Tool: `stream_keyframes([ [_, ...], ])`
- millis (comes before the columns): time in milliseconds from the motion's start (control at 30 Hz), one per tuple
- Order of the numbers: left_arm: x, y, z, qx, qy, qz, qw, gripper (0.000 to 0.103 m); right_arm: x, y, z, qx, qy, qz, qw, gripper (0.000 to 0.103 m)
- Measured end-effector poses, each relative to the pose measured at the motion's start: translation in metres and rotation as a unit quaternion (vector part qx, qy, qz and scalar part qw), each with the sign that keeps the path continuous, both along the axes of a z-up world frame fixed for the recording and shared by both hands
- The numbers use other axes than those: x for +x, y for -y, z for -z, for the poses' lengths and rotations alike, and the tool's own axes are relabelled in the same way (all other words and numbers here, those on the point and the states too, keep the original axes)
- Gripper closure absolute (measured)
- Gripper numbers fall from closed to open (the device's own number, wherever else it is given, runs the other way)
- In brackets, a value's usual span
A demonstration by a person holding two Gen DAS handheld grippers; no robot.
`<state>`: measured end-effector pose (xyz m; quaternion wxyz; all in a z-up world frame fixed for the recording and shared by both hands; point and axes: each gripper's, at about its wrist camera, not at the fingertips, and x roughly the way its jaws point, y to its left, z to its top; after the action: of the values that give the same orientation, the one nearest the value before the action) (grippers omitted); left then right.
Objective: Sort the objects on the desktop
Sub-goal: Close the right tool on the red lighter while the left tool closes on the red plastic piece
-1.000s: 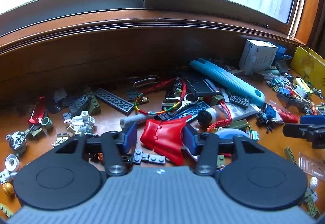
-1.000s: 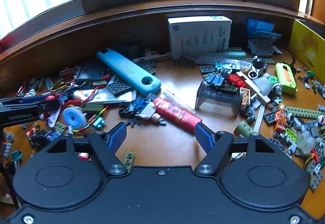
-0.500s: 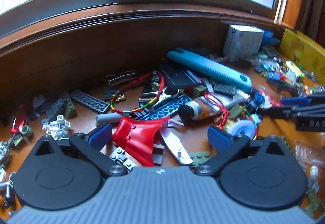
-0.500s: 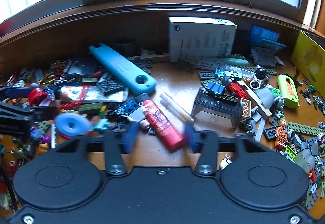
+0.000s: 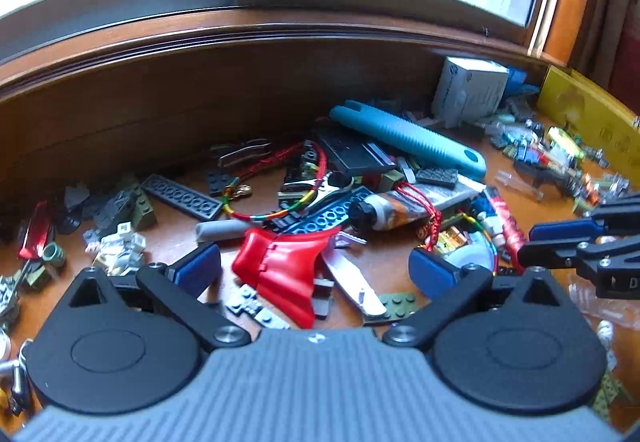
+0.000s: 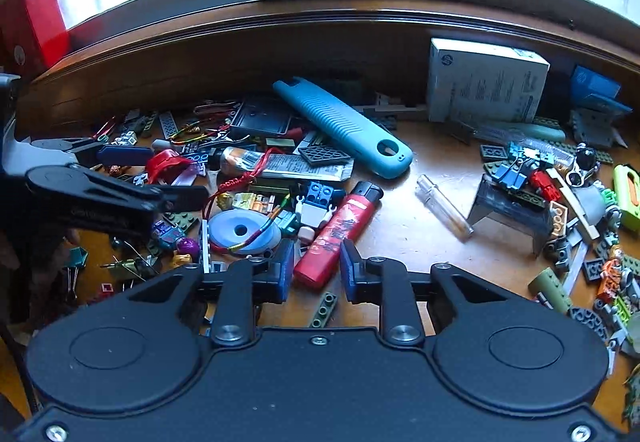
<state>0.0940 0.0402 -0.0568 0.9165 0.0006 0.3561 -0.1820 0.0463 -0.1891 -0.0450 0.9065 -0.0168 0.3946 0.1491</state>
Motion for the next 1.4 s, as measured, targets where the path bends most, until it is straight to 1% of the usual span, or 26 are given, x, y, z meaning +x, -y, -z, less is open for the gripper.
stream_keyframes([
  [67, 0.001, -0.008, -0.001, -0.018, -0.004, -0.007, 0.9998, 0.000, -0.001, 0.003, -0.001, -0.007, -0.001, -0.003, 1.000, 0.079],
  [133, 0.004, -0.010, -0.002, -0.025, -0.006, -0.012, 0.9996, 0.002, -0.002, 0.004, -0.001, -0.014, -0.003, -0.007, 1.000, 0.079],
  [167, 0.005, -0.010, -0.002, -0.023, -0.004, -0.013, 0.9996, 0.005, -0.002, 0.004, 0.000, -0.016, -0.006, -0.010, 1.000, 0.079],
  [233, 0.006, -0.007, -0.004, -0.010, 0.003, -0.013, 0.9999, 0.016, -0.001, -0.001, 0.003, -0.021, -0.014, -0.018, 1.000, 0.080],
  [300, 0.006, -0.004, -0.006, 0.003, 0.007, -0.008, 0.9999, 0.037, -0.001, -0.008, 0.004, -0.025, -0.008, -0.026, 0.999, 0.080],
  [333, 0.005, -0.003, -0.007, 0.002, 0.006, -0.004, 1.0000, 0.042, -0.001, -0.011, 0.004, -0.023, -0.007, -0.031, 0.999, 0.080],
  [367, 0.005, -0.003, -0.007, -0.002, 0.002, -0.002, 1.0000, 0.054, 0.000, -0.014, 0.003, -0.016, -0.007, -0.038, 0.999, 0.080],
  [400, 0.005, -0.005, -0.007, -0.008, -0.001, -0.003, 1.0000, 0.063, 0.001, -0.017, 0.002, -0.009, -0.006, -0.046, 0.999, 0.080],
  [433, 0.005, -0.006, -0.007, -0.014, -0.004, -0.002, 0.9999, 0.065, 0.001, -0.020, 0.001, -0.004, -0.002, -0.054, 0.999, 0.080],
  [533, 0.002, -0.007, -0.007, -0.020, -0.006, -0.006, 0.9998, 0.065, -0.002, -0.024, -0.005, -0.017, 0.018, -0.073, 0.997, 0.079],
  [600, 0.001, -0.007, -0.008, -0.020, -0.006, -0.007, 0.9998, 0.056, -0.002, -0.023, -0.008, -0.043, 0.030, -0.080, 0.995, 0.068],
  [633, 0.001, -0.007, -0.007, -0.021, -0.005, -0.006, 0.9998, 0.051, 0.000, -0.021, -0.009, -0.056, 0.032, -0.082, 0.995, 0.056],
  [667, 0.001, -0.007, -0.007, -0.022, -0.005, -0.002, 0.9997, 0.047, 0.002, -0.018, -0.010, -0.066, 0.033, -0.084, 0.994, 0.050],
  [700, 0.000, -0.006, -0.007, -0.022, -0.004, 0.001, 0.9998, 0.043, 0.006, -0.015, -0.011, -0.073, 0.031, -0.084, 0.993, 0.048],
  [767, -0.001, -0.003, -0.007, -0.019, 0.000, 0.007, 0.9998, 0.037, 0.012, -0.009, -0.008, -0.078, 0.025, -0.094, 0.992, 0.037],
  [800, -0.001, -0.001, -0.006, -0.016, 0.003, 0.010, 0.9998, 0.035, 0.015, -0.007, -0.006, -0.079, 0.023, -0.101, 0.991, 0.035],
  [867, -0.003, 0.003, -0.006, -0.005, 0.008, 0.016, 0.9998, 0.034, 0.022, -0.005, 0.000, -0.084, 0.018, -0.118, 0.989, 0.025],
  [967, -0.004, 0.004, -0.006, 0.005, 0.012, 0.021, 0.9997, 0.032, 0.030, -0.004, 0.006, -0.084, 0.016, -0.142, 0.986, 0.021],
  [1067, -0.004, 0.002, -0.006, 0.006, 0.009, 0.012, 0.9999, 0.029, 0.034, -0.007, 0.008, -0.074, 0.010, -0.163, 0.984, 0.017],
  [1133, -0.005, -0.001, -0.006, 0.003, 0.008, 0.008, 0.9999, 0.029, 0.036, -0.009, 0.011, -0.076, 0.010, -0.166, 0.983, 0.016],
  [1167, -0.004, -0.001, -0.006, 0.004, 0.009, 0.007, 0.9999, 0.029, 0.037, -0.009, 0.013, -0.069, 0.011, -0.161, 0.985, 0.016],
  [1267, -0.003, -0.004, -0.006, 0.001, 0.008, -0.002, 1.0000, 0.030, 0.039, -0.006, 0.015, -0.037, 0.001, -0.138, 0.990, 0.020],
  [1300, -0.002, -0.005, -0.006, -0.001, 0.007, -0.003, 1.0000, 0.035, 0.037, -0.006, 0.016, -0.035, 0.007, -0.131, 0.991, 0.021],
  [1333, -0.002, -0.006, -0.006, 0.000, 0.008, -0.003, 1.0000, 0.041, 0.035, -0.006, 0.017, -0.036, 0.011, -0.127, 0.991, 0.022],
  [1367, -0.002, -0.005, -0.007, 0.004, 0.009, 0.000, 0.9999, 0.057, 0.034, -0.006, 0.017, -0.035, 0.012, -0.123, 0.992, 0.022],
  [1400, -0.002, -0.005, -0.007, 0.007, 0.008, 0.003, 0.9999, 0.068, 0.033, -0.007, 0.017, -0.036, 0.014, -0.120, 0.992, 0.022],
])
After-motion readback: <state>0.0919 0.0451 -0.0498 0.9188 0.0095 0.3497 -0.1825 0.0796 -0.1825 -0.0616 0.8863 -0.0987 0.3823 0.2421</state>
